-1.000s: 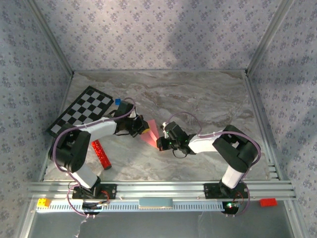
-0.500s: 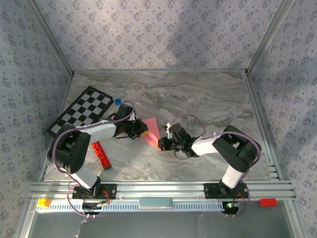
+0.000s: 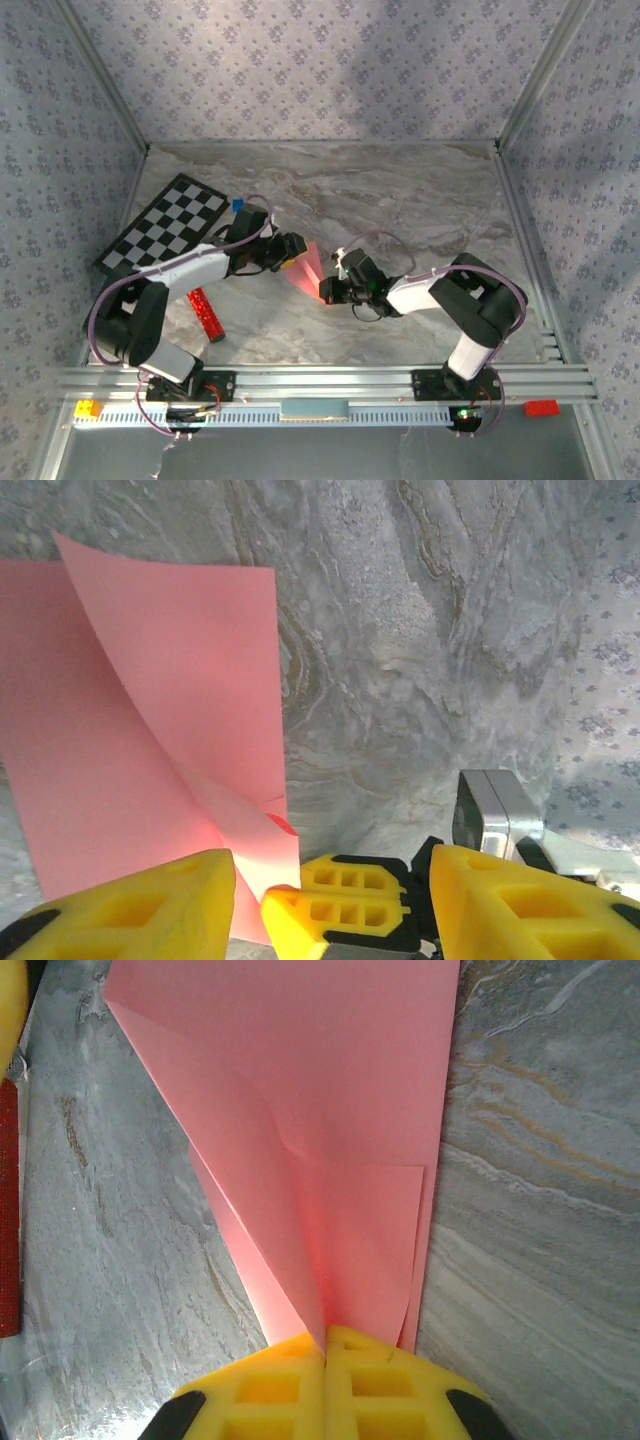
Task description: Fold a paper plane with a square sheet of paper (pick it up from the middle)
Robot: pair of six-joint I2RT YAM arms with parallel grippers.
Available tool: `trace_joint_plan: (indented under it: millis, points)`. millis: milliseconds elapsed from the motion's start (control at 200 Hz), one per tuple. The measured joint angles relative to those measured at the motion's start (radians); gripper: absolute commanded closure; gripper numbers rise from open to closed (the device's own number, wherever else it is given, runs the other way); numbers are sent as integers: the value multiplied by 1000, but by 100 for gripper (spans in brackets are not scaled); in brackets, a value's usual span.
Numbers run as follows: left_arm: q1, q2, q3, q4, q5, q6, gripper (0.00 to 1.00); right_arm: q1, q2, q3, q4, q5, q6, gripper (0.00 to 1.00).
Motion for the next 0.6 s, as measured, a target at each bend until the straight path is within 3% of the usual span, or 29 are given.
trace_joint_plan:
  millis: [190,600]
  points:
    - [3,21,0,-34,-37,-6,95,-5,0,-8,14,-4,16,96]
    - [6,169,1,-55,-45,-12,97,-15,-6,-39,60,-14,45,96]
